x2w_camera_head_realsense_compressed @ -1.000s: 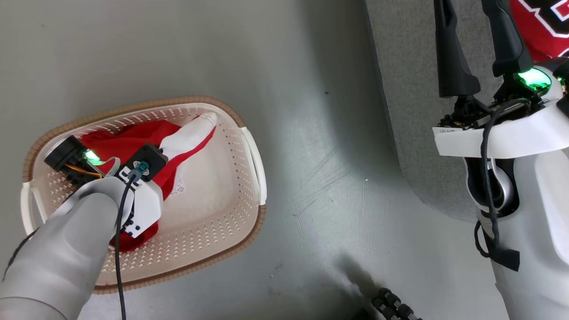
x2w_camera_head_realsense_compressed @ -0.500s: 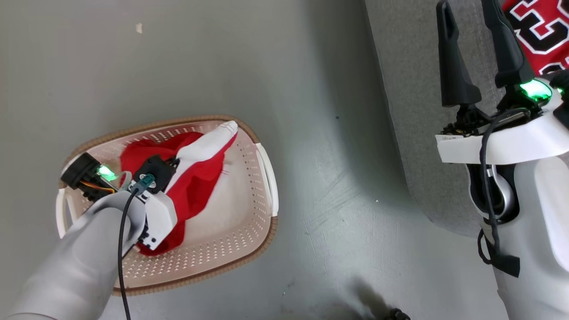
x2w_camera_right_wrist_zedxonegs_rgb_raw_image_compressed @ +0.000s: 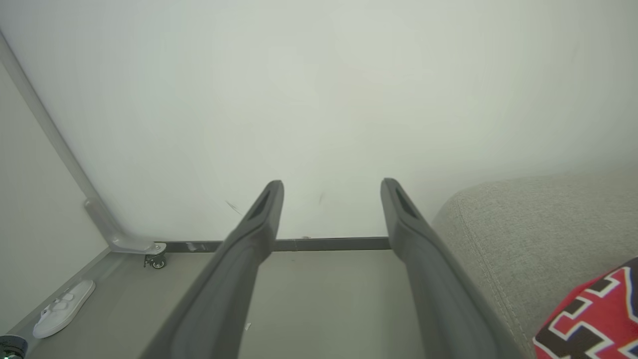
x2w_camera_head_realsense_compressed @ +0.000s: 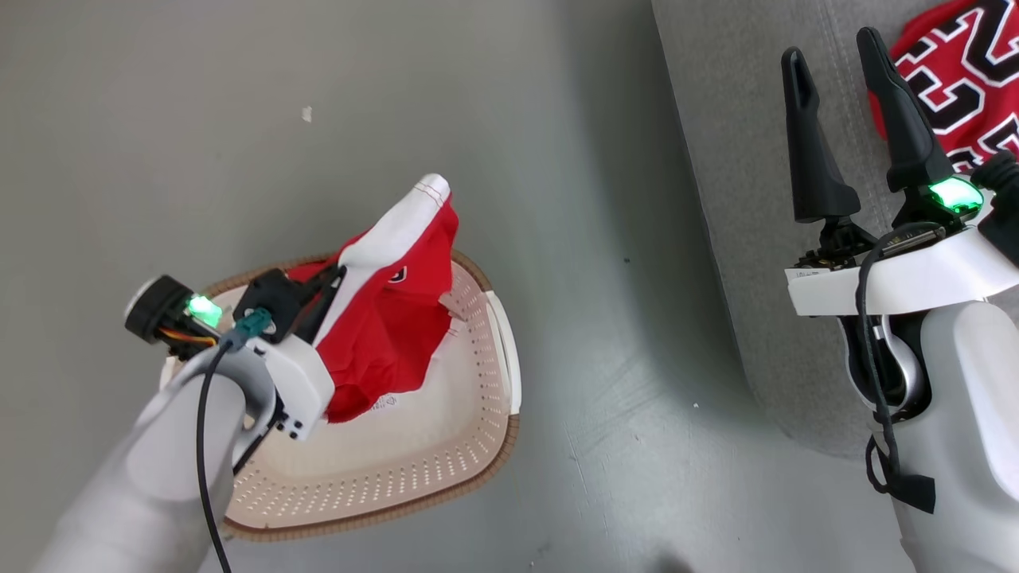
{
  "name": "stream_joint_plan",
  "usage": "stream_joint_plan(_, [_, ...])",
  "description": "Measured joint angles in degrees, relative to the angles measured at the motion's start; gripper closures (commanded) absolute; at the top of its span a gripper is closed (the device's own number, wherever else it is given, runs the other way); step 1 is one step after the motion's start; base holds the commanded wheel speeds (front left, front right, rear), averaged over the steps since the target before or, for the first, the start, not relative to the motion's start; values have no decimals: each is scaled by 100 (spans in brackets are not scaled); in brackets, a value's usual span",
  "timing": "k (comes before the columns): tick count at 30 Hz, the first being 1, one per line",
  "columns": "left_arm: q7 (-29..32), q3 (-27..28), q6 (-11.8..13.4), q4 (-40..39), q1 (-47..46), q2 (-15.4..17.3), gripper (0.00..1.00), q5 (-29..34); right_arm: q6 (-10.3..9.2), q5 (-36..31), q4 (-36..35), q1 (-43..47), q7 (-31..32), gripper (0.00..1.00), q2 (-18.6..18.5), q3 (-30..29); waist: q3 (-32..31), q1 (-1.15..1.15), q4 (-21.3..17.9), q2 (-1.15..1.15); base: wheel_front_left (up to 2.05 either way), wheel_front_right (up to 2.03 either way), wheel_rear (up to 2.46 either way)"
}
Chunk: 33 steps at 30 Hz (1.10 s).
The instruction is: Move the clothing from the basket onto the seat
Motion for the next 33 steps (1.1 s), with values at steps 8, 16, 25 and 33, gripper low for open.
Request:
stream_joint_plan(8, [-4, 302, 0, -735, 458, 4, 100, -221, 0, 2, 130, 153, 0, 0, -116, 29, -386, 0, 147, 0, 0, 0, 0])
stream_joint_plan(16, [-5, 571, 0, -1428, 866, 2, 100, -290, 0, 22, 240, 292, 0, 0, -175, 141, -772, 0, 292, 0, 0, 0, 0])
stream_joint_plan(25, [-7, 870, 0, -2205, 1250, -85, 100, -375, 0, 129, 367, 494, 0, 0, -338, 276, -1203, 0, 446, 0, 0, 0, 0])
stream_joint_plan(33, [-7, 970, 0, -2675, 1386, -162, 100, -394, 0, 266, 545, 729, 0, 0, -478, 622, -1582, 0, 580, 0, 0, 0, 0])
